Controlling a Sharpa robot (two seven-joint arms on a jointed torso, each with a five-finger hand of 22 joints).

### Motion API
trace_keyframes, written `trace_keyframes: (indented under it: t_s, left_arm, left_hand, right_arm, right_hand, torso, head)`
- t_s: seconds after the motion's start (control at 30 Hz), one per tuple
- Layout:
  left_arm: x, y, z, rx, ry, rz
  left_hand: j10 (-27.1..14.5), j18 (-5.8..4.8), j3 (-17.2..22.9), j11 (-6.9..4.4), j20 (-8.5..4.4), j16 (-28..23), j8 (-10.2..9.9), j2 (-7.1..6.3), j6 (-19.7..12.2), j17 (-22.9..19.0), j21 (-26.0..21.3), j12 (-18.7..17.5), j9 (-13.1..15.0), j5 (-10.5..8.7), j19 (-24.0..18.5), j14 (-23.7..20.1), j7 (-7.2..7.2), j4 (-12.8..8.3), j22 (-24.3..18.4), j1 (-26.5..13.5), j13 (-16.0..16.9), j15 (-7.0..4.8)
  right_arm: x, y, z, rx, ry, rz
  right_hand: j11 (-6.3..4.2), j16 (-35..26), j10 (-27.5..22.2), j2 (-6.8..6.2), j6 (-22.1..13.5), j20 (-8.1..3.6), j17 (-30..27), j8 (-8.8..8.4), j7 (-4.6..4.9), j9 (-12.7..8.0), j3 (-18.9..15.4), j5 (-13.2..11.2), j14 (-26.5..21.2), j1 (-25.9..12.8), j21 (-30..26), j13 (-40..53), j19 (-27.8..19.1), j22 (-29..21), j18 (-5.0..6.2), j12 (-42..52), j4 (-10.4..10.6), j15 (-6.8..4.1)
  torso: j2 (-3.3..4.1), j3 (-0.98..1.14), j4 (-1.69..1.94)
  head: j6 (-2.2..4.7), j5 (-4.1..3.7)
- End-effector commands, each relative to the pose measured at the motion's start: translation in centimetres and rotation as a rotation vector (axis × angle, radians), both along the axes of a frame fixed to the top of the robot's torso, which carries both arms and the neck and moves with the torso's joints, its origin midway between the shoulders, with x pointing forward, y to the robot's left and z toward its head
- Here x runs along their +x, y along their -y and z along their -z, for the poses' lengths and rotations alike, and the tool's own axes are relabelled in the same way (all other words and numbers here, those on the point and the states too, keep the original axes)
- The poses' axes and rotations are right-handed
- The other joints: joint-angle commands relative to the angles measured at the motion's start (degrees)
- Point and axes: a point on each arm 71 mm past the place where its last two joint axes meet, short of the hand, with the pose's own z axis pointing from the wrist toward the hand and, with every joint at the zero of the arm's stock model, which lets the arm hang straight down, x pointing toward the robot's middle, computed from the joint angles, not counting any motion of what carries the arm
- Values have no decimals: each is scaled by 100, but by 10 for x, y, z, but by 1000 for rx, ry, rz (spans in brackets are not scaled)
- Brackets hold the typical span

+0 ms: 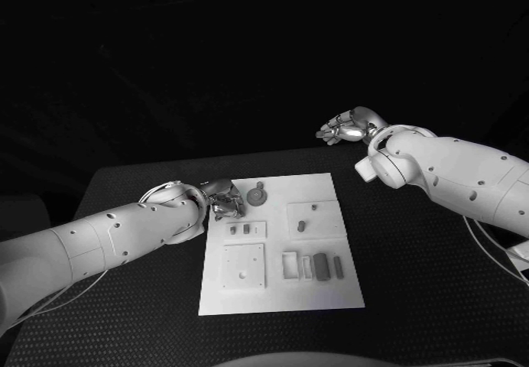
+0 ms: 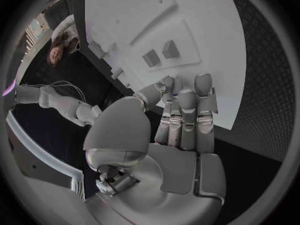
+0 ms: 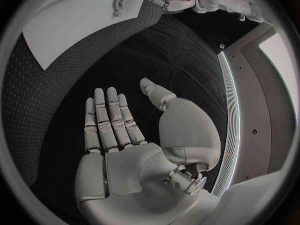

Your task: Assemble the parts on the task board

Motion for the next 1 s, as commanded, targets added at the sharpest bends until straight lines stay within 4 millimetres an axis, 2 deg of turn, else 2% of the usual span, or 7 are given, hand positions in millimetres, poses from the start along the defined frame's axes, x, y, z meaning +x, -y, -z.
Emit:
trace_keyframes:
  t_s: [0.03,0.3,0.63,0.8,1.0]
  left_arm:
    - [-1,3,2,7,-16,15]
    - [-1,9,3,9,-26,26]
    - [-1,6,5,44,-42,28]
    - [0,6,5,43,-39,27]
    - [0,6,5,23,-38,20]
  left_hand:
    - [29,406,21,-2,-44,18,73,77,31,9,25,6,80,15,10,-6,3,4,129,1,9,-37]
    - [26,405,23,-2,-44,19,73,77,27,9,24,4,83,15,9,-8,4,4,129,1,12,-36]
    - [25,405,25,-2,-45,20,74,77,25,9,24,3,86,16,7,-11,4,2,129,3,17,-36]
    - [25,404,26,-2,-45,20,74,75,25,10,24,3,88,16,6,-12,4,2,129,3,19,-36]
    - [10,399,22,3,-43,18,67,54,4,10,20,-6,92,18,-5,-27,12,3,128,-7,26,-31]
  right_arm:
    - [0,-2,0,1,1,-20]
    - [0,-3,0,0,-2,-23]
    - [0,-3,0,0,-2,-24]
    - [0,-3,0,0,-3,-25]
    - [0,-3,0,0,-3,-24]
  right_hand:
    - [23,-28,-24,-9,-37,-24,6,14,131,-10,-26,-11,-33,-29,-30,-7,16,7,-83,18,4,10]
    - [24,-30,-24,-8,-37,-24,7,15,131,-11,-27,-11,-36,-30,-35,-8,16,11,-83,20,5,11]
    - [24,-44,-25,-8,-38,-24,4,17,130,-14,-28,-11,-57,-31,-46,-13,14,20,-85,21,5,18]
    - [24,-46,-24,-8,-38,-24,4,17,130,-15,-28,-11,-60,-31,-49,-14,13,22,-86,22,5,19]
    - [24,-50,-25,-9,-38,-24,3,18,130,-16,-28,-11,-65,-30,-53,-16,12,26,-87,23,3,22]
  torso:
    - [0,2,-2]
    - [2,-2,-1]
    - [-1,5,-1]
    - [2,-2,-1]
    - [-1,-2,1]
  head:
    - [3,-1]
    - [-6,-8]
    - [-12,-12]
    - [-13,-14]
    - [-10,-14]
